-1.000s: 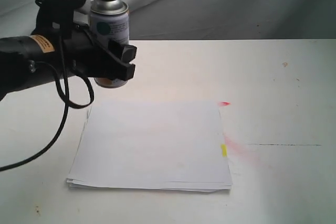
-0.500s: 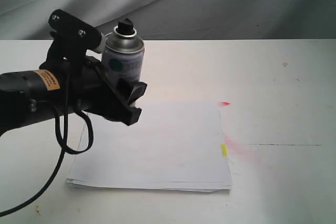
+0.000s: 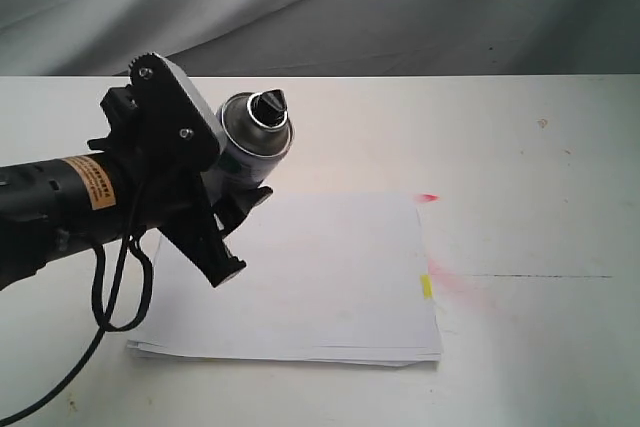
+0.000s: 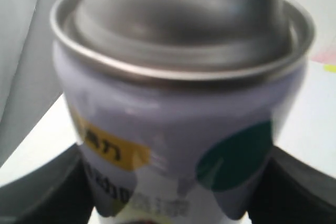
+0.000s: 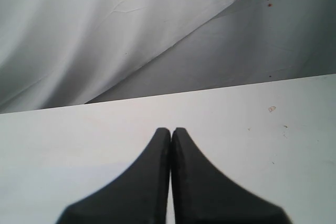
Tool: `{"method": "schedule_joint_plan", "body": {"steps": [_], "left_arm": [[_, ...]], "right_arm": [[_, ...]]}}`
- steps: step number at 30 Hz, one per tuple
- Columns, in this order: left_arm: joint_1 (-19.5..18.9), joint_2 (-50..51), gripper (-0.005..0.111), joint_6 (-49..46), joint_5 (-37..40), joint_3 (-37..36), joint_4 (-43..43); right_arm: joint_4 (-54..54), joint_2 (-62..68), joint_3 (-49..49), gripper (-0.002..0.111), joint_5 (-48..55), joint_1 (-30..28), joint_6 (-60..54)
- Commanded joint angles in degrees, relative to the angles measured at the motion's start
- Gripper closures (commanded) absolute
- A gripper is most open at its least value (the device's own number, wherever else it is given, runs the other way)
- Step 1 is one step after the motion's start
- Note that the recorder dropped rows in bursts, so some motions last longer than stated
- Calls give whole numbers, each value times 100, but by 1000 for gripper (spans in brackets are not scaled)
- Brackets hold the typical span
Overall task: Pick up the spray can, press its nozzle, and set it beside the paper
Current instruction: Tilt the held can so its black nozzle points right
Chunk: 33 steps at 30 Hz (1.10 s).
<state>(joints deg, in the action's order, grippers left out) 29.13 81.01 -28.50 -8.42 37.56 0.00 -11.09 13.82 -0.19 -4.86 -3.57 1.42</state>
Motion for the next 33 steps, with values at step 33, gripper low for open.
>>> {"method": "schedule_joint_plan", "body": {"steps": [33], "left_arm": [[-845,905,107,-5340,-1583,2,-4385]], "right_arm": [[87,-20,19,108,-6,-37,-5]]}}
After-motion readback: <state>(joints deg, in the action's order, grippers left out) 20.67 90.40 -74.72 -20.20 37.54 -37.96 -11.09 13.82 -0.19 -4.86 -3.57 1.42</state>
